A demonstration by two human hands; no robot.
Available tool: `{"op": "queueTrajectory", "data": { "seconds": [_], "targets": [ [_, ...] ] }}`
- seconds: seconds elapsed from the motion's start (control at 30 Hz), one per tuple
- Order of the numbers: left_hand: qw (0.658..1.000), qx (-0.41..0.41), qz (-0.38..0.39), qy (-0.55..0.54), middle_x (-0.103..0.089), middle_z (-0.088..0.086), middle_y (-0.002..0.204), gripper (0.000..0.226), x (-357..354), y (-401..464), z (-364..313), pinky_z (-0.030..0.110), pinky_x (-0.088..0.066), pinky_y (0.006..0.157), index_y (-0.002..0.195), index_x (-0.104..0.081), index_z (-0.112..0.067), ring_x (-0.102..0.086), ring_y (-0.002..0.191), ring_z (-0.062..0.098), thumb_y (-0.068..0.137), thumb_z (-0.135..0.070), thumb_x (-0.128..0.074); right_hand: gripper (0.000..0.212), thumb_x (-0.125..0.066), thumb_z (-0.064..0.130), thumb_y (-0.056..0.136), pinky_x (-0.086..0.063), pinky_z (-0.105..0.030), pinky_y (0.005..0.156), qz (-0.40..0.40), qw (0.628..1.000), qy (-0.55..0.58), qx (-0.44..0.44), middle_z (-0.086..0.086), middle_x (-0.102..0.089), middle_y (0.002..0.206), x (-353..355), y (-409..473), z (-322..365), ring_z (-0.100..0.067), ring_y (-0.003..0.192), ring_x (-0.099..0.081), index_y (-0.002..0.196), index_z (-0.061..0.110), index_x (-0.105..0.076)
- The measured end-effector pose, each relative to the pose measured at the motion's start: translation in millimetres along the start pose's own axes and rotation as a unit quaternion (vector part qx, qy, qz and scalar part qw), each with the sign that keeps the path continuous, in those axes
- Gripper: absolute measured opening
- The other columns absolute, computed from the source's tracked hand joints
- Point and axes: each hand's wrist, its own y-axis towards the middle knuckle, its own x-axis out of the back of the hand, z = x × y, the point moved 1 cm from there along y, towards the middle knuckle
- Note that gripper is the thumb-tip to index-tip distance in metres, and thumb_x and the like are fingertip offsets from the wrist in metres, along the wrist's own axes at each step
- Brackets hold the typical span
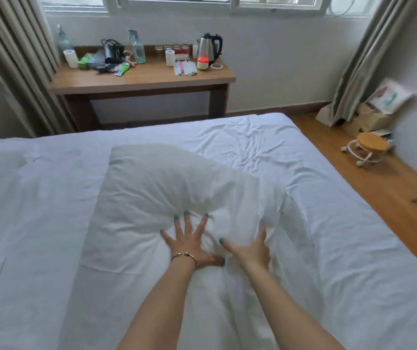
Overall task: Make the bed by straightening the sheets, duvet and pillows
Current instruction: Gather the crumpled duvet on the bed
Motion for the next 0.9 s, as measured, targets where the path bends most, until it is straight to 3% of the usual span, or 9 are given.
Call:
{"op": "queueTrajectory", "data": {
  "seconds": [0.17,0.23,0.37,0.5,0.6,0.67,0.73,0.9],
  "targets": [
    [0.977,-0.207,-0.038,0.048,0.020,-0.001,0.159,0.120,-0.4,24.4,79.5,0.046,0.017,0.115,0.144,0.022,-0.047,0.017,0.146,0.014,0.052,-0.098,-0.035,0.135,-0.084,0.063,0.053,-0.023,-0.056,0.114,0.002,0.994,-0.105,-0.015,-0.017,-0.013,0.153,-44.8,-3.2,-5.7,-0.036,0.143,-0.013,0.147,0.052,0.011],
    [0.966,-0.242,-0.059,0.066,0.021,-0.005,0.159,0.114,-8.7,25.2,108.5,0.043,0.019,0.115,0.145,0.021,-0.044,0.020,0.145,0.011,0.056,-0.098,-0.027,0.133,-0.081,0.066,0.055,-0.023,-0.057,0.113,-0.022,0.990,-0.138,-0.036,-0.014,-0.007,0.155,-61.5,-4.5,-8.2,-0.036,0.144,-0.009,0.147,0.050,0.013],
    [0.964,-0.252,-0.071,0.037,0.026,-0.004,0.157,0.113,-30.3,29.2,119.4,0.044,0.022,0.114,0.144,0.024,-0.041,0.025,0.144,0.012,0.057,-0.098,-0.023,0.128,-0.075,0.068,0.061,-0.026,-0.056,0.110,-0.081,0.980,-0.176,-0.047,-0.013,-0.003,0.157,-87.3,-14.0,-13.7,-0.038,0.144,-0.010,0.148,0.047,0.016],
    [0.962,-0.260,-0.088,0.003,0.026,-0.007,0.156,0.114,-39.0,39.2,118.0,0.044,0.020,0.115,0.142,0.023,-0.042,0.025,0.143,0.010,0.055,-0.098,-0.026,0.124,-0.077,0.064,0.064,-0.025,-0.054,0.112,-0.085,0.983,-0.158,-0.052,-0.010,0.000,0.160,-85.6,-13.4,-18.5,-0.035,0.146,-0.006,0.149,0.046,0.012],
    [0.963,-0.257,-0.082,0.016,0.032,-0.009,0.152,0.114,-41.5,40.9,118.1,0.043,0.021,0.115,0.139,0.028,-0.042,0.028,0.142,0.008,0.055,-0.098,-0.025,0.121,-0.082,0.060,0.058,-0.031,-0.051,0.111,-0.122,0.990,-0.072,-0.012,-0.004,-0.021,0.156,-86.0,-22.0,-21.4,-0.030,0.145,-0.019,0.150,0.047,-0.005],
    [0.965,-0.250,-0.075,0.018,0.031,-0.010,0.152,0.115,-40.9,42.1,117.0,0.043,0.020,0.115,0.138,0.029,-0.042,0.028,0.141,0.007,0.054,-0.098,-0.027,0.111,-0.086,0.047,0.059,-0.036,-0.038,0.108,-0.175,0.984,0.013,0.038,0.000,-0.039,0.146,-85.9,-33.8,-21.1,-0.024,0.136,-0.037,0.149,0.041,-0.021],
    [0.968,-0.240,-0.065,0.031,0.031,-0.009,0.153,0.116,-38.8,42.3,115.5,0.043,0.018,0.116,0.138,0.031,-0.041,0.028,0.141,0.008,0.054,-0.098,-0.026,0.102,-0.087,0.029,0.065,-0.034,-0.023,0.103,-0.196,0.975,0.073,0.080,0.002,-0.044,0.143,-82.0,-42.2,-16.8,-0.019,0.133,-0.042,0.149,0.033,-0.029],
    [0.974,-0.217,-0.033,0.052,0.027,-0.009,0.155,0.116,-23.9,21.5,108.6,0.043,0.015,0.117,0.142,0.028,-0.041,0.022,0.145,0.010,0.057,-0.094,-0.030,0.117,-0.084,0.026,0.071,-0.031,-0.016,0.097,-0.103,0.984,0.123,0.078,0.005,-0.033,0.153,-55.6,-48.1,-15.0,-0.014,0.135,-0.038,0.153,0.040,-0.001]
  ]
}}
